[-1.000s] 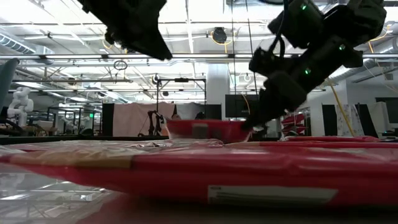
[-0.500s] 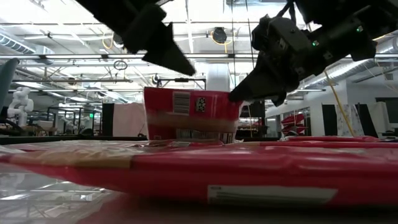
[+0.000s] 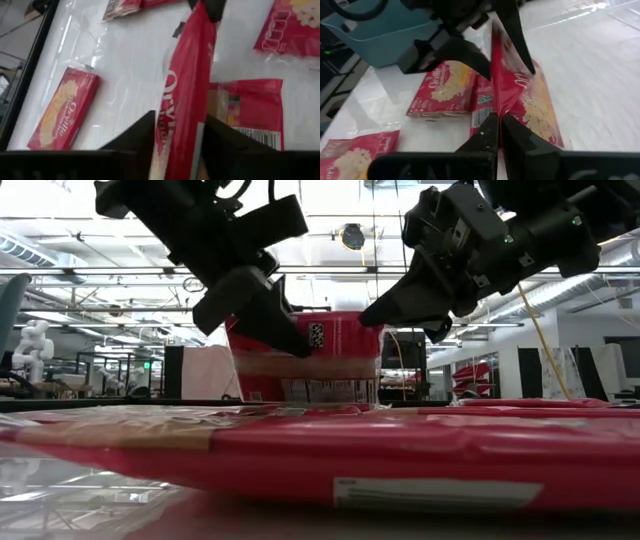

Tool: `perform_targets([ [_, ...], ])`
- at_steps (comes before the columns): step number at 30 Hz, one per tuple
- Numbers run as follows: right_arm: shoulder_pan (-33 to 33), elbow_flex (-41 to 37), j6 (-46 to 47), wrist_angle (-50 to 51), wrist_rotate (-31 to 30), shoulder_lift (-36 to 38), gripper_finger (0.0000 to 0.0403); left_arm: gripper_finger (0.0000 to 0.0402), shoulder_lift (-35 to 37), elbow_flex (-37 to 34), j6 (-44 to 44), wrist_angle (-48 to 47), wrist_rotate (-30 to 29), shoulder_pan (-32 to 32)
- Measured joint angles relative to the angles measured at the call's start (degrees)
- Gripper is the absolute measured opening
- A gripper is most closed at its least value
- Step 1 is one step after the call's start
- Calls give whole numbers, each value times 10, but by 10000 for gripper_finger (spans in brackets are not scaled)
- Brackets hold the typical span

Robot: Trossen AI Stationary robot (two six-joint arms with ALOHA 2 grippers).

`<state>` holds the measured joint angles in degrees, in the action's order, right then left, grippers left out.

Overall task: Sort popcorn bags into baskets
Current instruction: Put the red popcorn bag into the blue bin

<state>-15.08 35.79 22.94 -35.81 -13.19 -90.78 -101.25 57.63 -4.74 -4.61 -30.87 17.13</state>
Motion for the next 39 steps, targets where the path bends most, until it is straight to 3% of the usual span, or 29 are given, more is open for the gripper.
perform_targets([
  [5,1,0,1,2,15,9,4,36,7,0,-64,1,12,6],
  [7,1,0,16,11,24,19,20,20,14,0,-98,-1,11,13],
  [14,1,0,76,24,96,65,140,47,53,-1,-269,4,8,56],
  [20,4,0,124,28,72,73,230,38,68,0,-489,13,7,117],
  [28,2,0,166,-134,120,6,321,32,73,-1,-654,95,-58,174],
  [33,-1,0,172,-215,135,-29,337,45,74,0,-738,154,-67,189],
  [39,-3,2,184,-344,188,-89,323,47,74,0,-747,152,-68,182],
])
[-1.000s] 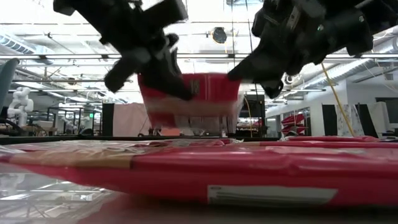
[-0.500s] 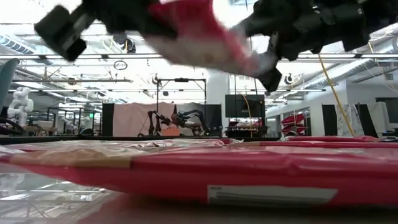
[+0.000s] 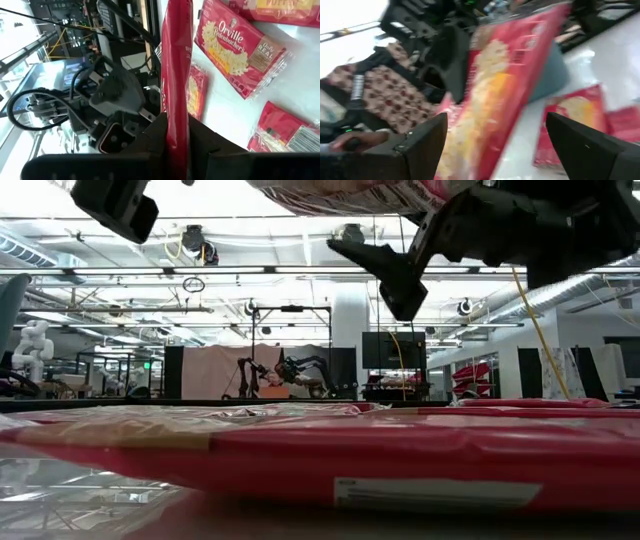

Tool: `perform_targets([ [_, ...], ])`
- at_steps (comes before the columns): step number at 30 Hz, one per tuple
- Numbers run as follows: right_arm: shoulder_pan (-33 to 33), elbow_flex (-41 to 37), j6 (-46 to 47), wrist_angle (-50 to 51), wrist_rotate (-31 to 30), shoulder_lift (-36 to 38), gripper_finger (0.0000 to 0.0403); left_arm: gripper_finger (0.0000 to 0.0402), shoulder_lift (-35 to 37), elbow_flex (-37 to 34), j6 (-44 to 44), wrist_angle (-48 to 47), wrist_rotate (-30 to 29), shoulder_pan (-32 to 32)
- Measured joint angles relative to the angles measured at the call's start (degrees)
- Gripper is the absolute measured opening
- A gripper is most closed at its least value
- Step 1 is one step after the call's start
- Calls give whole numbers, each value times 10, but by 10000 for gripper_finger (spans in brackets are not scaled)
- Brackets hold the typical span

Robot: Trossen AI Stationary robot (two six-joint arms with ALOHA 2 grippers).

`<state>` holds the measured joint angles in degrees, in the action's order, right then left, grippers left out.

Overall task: Sort popcorn bags into baskets
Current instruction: Put the red popcorn bag into the blue bin

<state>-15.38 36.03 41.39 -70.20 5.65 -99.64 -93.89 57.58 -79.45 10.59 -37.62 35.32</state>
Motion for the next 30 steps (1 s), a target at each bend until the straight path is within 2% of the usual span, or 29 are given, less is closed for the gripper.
perform_targets([
  [5,-5,2,-8,-63,9,-34,271,48,0,0,-9,-1,0,-4],
  [12,5,2,-40,-60,20,-31,131,49,0,0,6,0,-1,-13],
  [16,15,2,-53,-68,19,-30,59,52,0,0,40,-2,-44,-18],
  [19,24,2,-74,-77,17,-30,20,72,0,0,67,-2,-102,-17],
  [21,31,2,-83,-96,21,-30,9,97,0,0,86,3,-147,-14],
  [24,46,1,-85,-120,41,-27,14,150,0,1,118,11,-207,-9],
  [30,72,-29,-121,-89,52,34,18,255,0,1,249,45,-268,2],
])
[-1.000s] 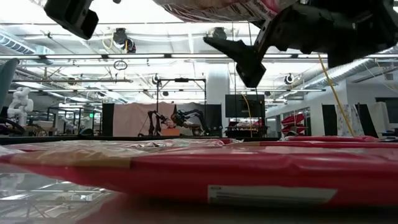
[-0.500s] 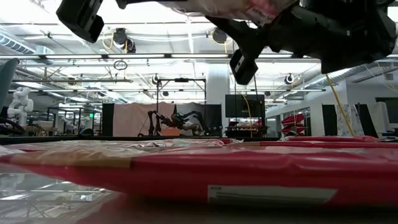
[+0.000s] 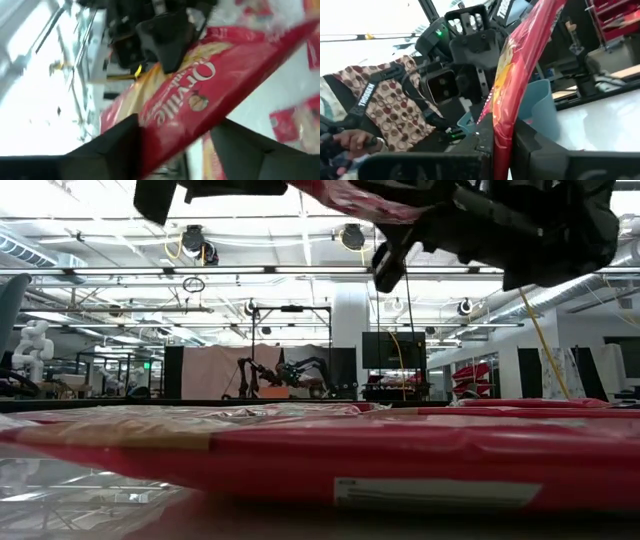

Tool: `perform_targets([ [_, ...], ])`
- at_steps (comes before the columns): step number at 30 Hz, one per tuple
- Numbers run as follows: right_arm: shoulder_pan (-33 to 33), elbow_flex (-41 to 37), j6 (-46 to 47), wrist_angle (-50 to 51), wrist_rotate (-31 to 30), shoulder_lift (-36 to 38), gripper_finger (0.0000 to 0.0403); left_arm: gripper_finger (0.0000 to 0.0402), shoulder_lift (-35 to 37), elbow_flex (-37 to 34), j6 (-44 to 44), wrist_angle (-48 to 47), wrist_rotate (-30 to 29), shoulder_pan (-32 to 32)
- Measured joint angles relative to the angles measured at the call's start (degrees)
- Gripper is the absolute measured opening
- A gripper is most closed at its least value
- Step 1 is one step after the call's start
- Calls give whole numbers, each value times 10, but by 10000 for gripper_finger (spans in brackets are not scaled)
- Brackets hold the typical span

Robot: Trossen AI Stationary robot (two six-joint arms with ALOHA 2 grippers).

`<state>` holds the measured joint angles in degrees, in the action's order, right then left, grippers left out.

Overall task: Sort popcorn bags into baskets
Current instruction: Put the red popcorn bag into the blue bin

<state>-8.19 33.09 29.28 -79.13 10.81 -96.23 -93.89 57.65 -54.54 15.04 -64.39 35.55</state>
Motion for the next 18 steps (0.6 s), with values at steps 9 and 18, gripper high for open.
perform_targets([
  [9,0,-107,-89,3,-99,145,11,281,25,-1,247,-2,-31,1],
  [18,-58,-123,-193,-5,-247,172,11,213,78,-1,625,-15,192,-81],
])
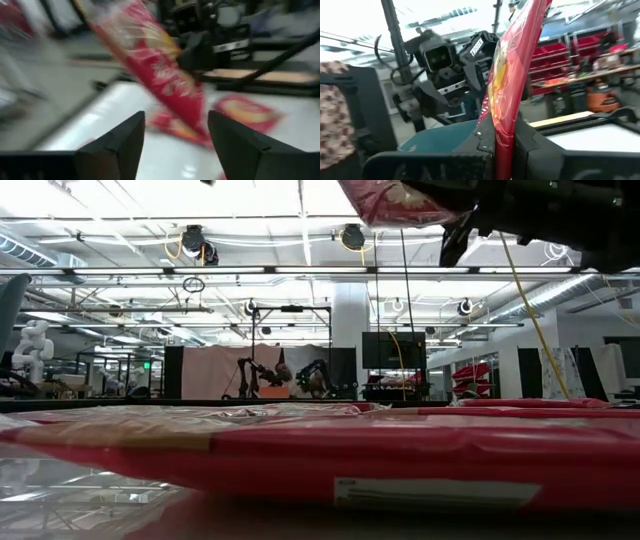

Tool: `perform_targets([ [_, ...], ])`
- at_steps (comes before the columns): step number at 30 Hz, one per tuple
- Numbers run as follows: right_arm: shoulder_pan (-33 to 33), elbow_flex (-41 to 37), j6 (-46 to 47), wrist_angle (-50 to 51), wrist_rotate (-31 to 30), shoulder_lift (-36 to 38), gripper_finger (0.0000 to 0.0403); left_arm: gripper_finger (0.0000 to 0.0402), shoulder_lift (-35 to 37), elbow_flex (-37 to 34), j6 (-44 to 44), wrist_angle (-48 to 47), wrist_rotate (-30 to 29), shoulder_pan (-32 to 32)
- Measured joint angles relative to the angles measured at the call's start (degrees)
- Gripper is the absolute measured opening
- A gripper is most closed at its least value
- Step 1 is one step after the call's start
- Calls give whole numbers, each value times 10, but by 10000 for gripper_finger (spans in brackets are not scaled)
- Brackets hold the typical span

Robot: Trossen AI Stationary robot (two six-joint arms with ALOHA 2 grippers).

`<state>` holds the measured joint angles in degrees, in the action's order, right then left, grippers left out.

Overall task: Sort popcorn bags into baskets
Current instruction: Put the red popcorn bag into the blue bin

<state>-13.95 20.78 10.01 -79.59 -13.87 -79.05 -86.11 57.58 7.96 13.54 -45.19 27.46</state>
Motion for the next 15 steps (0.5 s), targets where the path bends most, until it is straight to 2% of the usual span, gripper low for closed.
perform_targets([
  [2,-9,6,-11,-15,-13,-5,11,199,3,0,42,2,50,-21],
  [5,-24,19,-36,-26,-12,-7,11,186,7,0,100,15,67,-39],
  [8,-36,35,-71,-25,-13,-8,11,185,7,0,96,42,95,-46],
  [13,-44,57,-114,-25,-12,-8,11,228,7,0,82,101,162,-51],
  [15,-44,63,-124,-25,-12,-8,11,254,7,0,75,114,168,-50],
])
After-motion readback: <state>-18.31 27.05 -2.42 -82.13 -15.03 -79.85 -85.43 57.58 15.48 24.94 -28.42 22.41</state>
